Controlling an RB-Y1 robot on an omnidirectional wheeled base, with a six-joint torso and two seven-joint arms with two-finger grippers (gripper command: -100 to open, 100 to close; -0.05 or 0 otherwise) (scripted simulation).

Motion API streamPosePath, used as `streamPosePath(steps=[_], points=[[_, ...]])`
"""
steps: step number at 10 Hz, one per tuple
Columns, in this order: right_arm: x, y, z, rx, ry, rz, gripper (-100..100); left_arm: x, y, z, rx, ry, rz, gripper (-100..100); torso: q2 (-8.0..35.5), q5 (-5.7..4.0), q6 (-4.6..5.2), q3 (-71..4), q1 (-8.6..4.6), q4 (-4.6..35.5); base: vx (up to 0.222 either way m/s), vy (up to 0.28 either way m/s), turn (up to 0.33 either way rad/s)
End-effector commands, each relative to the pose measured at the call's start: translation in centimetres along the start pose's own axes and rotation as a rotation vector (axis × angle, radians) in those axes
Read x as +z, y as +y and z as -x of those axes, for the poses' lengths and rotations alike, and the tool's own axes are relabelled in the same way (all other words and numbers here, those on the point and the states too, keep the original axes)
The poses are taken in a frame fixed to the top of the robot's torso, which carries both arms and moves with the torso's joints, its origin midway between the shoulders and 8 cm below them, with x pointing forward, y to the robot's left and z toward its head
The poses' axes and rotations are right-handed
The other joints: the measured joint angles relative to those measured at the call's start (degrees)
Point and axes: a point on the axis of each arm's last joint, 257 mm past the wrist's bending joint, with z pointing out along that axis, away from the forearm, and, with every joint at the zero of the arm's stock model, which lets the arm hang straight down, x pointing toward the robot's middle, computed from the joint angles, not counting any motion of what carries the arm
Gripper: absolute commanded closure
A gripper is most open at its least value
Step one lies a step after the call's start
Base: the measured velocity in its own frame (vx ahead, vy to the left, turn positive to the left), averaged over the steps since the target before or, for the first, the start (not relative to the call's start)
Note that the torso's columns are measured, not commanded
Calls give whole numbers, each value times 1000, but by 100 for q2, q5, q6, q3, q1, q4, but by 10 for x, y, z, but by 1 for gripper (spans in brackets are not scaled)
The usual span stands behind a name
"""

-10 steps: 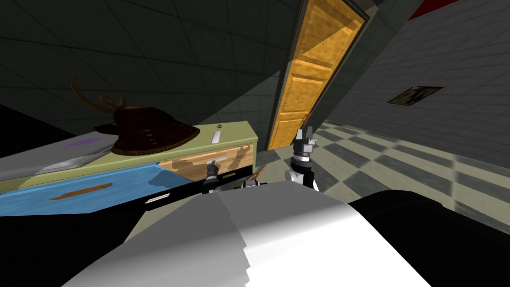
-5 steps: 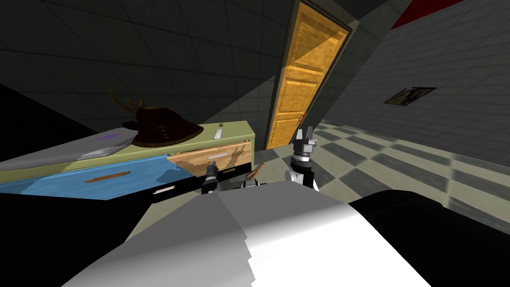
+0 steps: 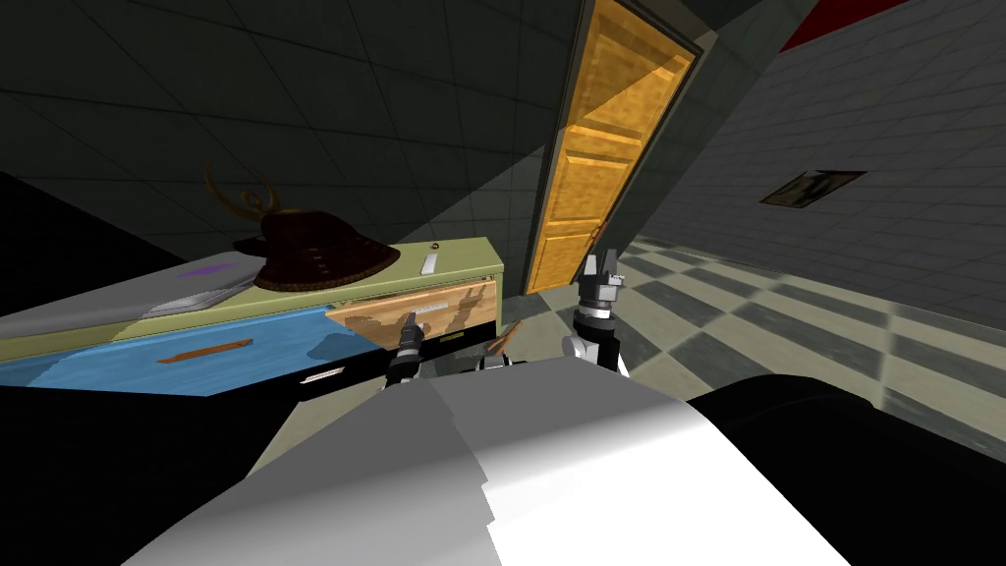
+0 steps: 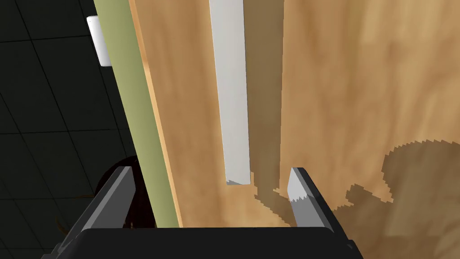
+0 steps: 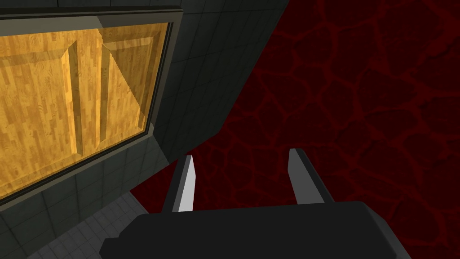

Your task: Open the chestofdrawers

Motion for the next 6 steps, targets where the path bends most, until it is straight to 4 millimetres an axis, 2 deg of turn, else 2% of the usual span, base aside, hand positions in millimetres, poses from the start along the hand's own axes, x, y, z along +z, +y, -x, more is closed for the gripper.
streamPosePath(steps=[1, 3, 5, 6], points=[[0, 0, 0, 0, 0, 0, 0, 3, 7, 1, -14, -9, 16, -100, -23, 2, 0, -12, 9, -5, 173, 67, -3], [0, 0, 0, 0, 0, 0, 0, 1, 10, -10, -58, -26, 22, -100, -13, 1, 0, -10, 0, -5, 88, 36, -1], [0, 0, 0, 0, 0, 0, 0, 0, 12, -20, -96, -41, 26, -100, 31, -5, 1, 19, -16, 9, -3, -5, 1], [0, 0, 0, 0, 0, 0, 0, 1, 11, -16, -84, -36, 24, -100, 22, -3, 1, 14, -9, 7, -7, -5, -1]])
